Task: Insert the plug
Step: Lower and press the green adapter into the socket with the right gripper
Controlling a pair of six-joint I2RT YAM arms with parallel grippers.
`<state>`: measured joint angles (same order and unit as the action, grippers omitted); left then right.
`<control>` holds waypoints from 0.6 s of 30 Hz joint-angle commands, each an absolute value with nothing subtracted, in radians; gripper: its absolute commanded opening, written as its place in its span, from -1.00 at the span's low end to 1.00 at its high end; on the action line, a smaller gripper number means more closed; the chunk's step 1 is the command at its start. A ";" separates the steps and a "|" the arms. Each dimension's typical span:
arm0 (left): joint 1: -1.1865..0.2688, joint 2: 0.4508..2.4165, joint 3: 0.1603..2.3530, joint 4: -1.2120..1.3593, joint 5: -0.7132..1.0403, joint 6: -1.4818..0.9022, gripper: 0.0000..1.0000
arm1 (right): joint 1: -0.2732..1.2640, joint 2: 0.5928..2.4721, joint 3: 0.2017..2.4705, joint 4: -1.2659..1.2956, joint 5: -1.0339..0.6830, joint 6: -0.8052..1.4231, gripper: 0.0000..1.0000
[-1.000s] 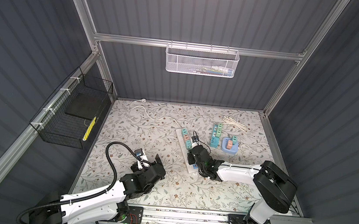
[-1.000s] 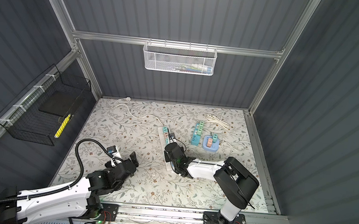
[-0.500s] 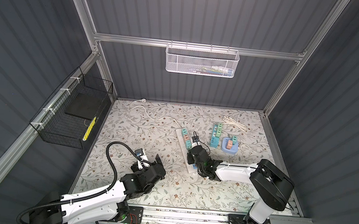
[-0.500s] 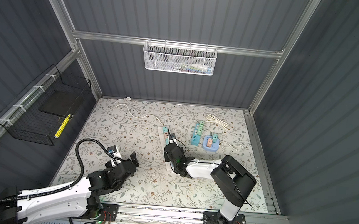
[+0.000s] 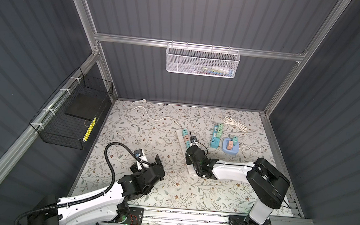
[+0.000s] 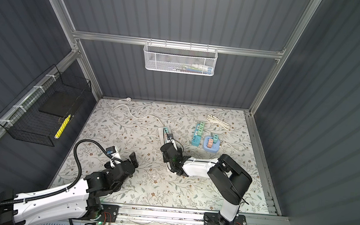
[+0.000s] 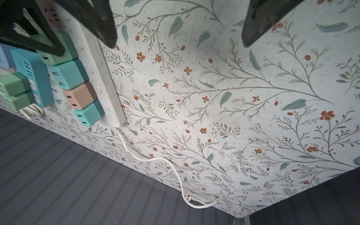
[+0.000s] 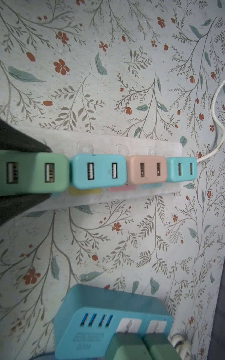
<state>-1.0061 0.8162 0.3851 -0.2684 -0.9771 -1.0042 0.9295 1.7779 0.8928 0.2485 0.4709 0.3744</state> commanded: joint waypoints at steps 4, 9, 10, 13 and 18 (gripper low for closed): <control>-1.002 0.740 0.375 -0.344 -1.006 -0.998 1.00 | 0.954 1.849 0.927 0.036 0.384 0.410 -0.54; -1.002 0.686 0.373 -0.367 -0.998 -1.002 0.99 | 0.959 1.815 0.940 0.007 0.370 0.414 -0.39; -1.002 0.678 0.376 -0.370 -0.994 -0.998 0.99 | 0.959 1.798 0.946 -0.001 0.369 0.412 -0.29; -1.002 0.666 0.398 -0.377 -0.996 -0.957 1.00 | 0.947 1.746 0.989 -0.058 0.364 0.401 -0.14; -1.002 0.650 0.464 -0.422 -1.020 -0.899 0.99 | 0.927 1.638 1.027 -0.092 0.310 0.367 0.18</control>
<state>-1.0061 0.6674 0.4068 -0.3809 -0.9829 -0.9585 0.9379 1.7126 0.9718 -0.0380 0.3576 0.3855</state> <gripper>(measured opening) 0.998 0.573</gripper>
